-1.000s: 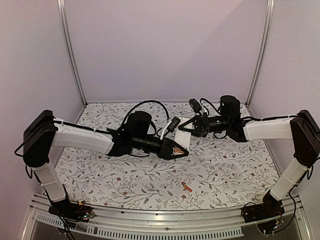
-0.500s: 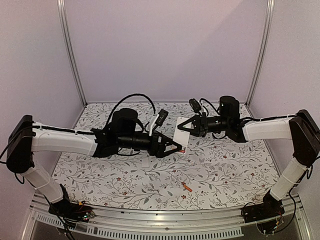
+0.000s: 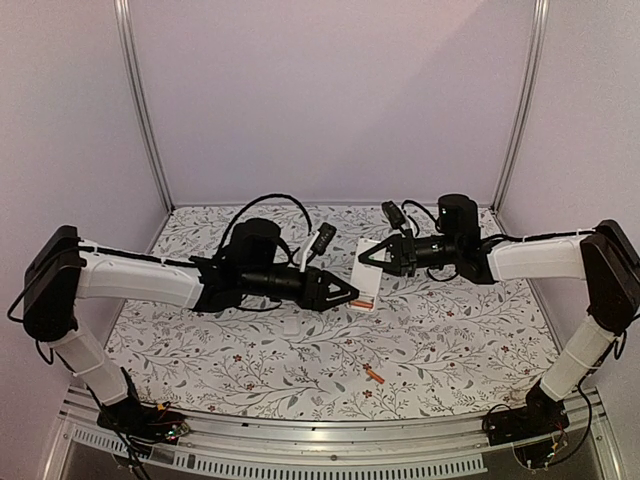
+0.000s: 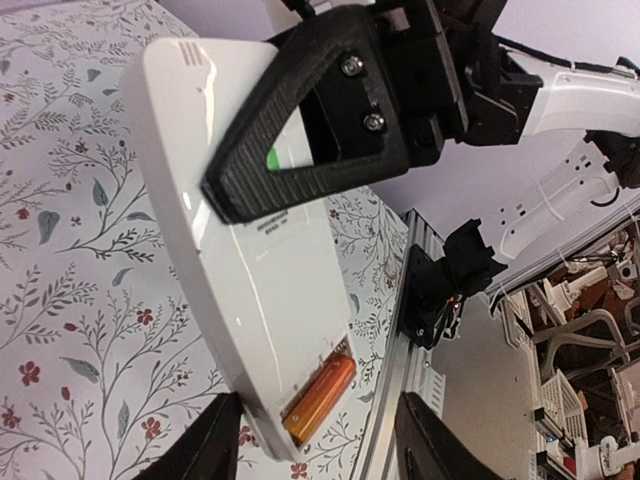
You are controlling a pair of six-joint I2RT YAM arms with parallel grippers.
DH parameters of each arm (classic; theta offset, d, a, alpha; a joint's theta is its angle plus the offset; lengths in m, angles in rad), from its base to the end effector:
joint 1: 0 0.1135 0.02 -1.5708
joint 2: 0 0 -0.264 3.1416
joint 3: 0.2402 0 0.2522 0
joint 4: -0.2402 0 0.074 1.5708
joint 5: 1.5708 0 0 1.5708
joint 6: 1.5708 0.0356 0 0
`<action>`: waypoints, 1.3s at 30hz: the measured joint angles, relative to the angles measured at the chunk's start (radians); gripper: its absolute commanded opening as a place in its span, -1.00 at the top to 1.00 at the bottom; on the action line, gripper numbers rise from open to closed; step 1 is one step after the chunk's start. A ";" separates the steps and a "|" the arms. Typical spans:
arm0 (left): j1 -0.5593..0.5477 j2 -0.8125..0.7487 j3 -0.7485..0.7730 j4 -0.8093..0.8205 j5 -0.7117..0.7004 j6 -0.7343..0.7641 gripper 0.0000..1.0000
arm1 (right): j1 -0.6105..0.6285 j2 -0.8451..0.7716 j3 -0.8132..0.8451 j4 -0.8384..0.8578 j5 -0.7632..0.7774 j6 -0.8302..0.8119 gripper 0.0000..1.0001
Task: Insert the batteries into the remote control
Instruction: Load the battery into the battery compartment.
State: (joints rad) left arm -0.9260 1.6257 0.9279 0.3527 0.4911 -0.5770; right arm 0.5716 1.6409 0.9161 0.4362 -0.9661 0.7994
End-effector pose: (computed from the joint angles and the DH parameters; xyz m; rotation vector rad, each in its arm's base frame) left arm 0.2029 -0.2977 0.2300 0.7416 2.0384 -1.4167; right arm 0.2802 0.2151 0.2325 -0.5537 2.0882 1.7672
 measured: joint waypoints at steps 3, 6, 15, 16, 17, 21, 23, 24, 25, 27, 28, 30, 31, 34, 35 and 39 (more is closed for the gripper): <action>0.003 0.027 0.026 -0.021 -0.002 -0.002 0.06 | -0.004 -0.004 -0.002 -0.018 0.011 -0.012 1.00; 0.004 0.052 0.042 -0.034 0.003 -0.003 0.07 | -0.002 -0.009 -0.005 -0.020 0.016 -0.015 1.00; -0.003 0.090 0.089 -0.080 0.030 0.008 0.37 | 0.004 -0.032 -0.005 -0.018 0.022 -0.029 1.00; -0.003 0.090 0.090 -0.081 0.032 0.011 0.41 | 0.004 -0.032 -0.005 -0.018 0.023 -0.032 1.00; -0.003 0.090 0.091 -0.082 0.034 0.010 0.41 | 0.005 -0.032 -0.005 -0.018 0.023 -0.032 1.00; -0.003 0.090 0.098 -0.091 0.031 0.014 -0.13 | 0.005 -0.037 -0.005 -0.017 0.023 -0.044 1.00; -0.003 0.090 0.103 -0.103 0.027 0.035 -0.45 | 0.004 -0.041 -0.005 -0.018 0.024 -0.042 1.00; -0.003 0.089 0.104 -0.113 0.021 0.039 -0.54 | 0.004 -0.045 -0.005 -0.019 0.028 -0.041 1.00; -0.003 0.088 0.104 -0.122 0.017 0.054 -0.61 | 0.004 -0.049 -0.005 -0.021 0.032 -0.042 1.00; -0.003 0.076 0.103 -0.153 -0.002 0.081 -0.71 | 0.002 -0.055 -0.005 -0.032 0.042 -0.052 1.00; -0.003 0.063 0.103 -0.169 -0.013 0.103 -0.74 | -0.003 -0.057 -0.005 -0.039 0.047 -0.057 1.00; -0.003 0.021 0.103 -0.206 -0.042 0.152 -0.76 | -0.014 -0.062 -0.005 -0.063 0.055 -0.071 1.00; -0.003 -0.008 0.103 -0.222 -0.062 0.182 -0.76 | -0.025 -0.066 -0.006 -0.080 0.062 -0.081 1.00; -0.003 -0.086 0.103 -0.266 -0.100 0.282 -0.68 | -0.067 -0.090 -0.010 -0.151 0.091 -0.121 1.00; -0.003 -0.107 0.104 -0.285 -0.109 0.323 -0.65 | -0.082 -0.102 -0.012 -0.176 0.103 -0.139 1.00; -0.030 -0.128 0.103 -0.360 -0.151 0.485 -0.55 | -0.128 -0.165 -0.034 -0.254 0.140 -0.206 1.00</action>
State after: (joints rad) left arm -0.9562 1.4979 1.0313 -0.0071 0.3405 -0.0917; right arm 0.4438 1.4757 0.8822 0.1818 -0.8265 0.5934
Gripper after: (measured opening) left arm 0.805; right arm 0.126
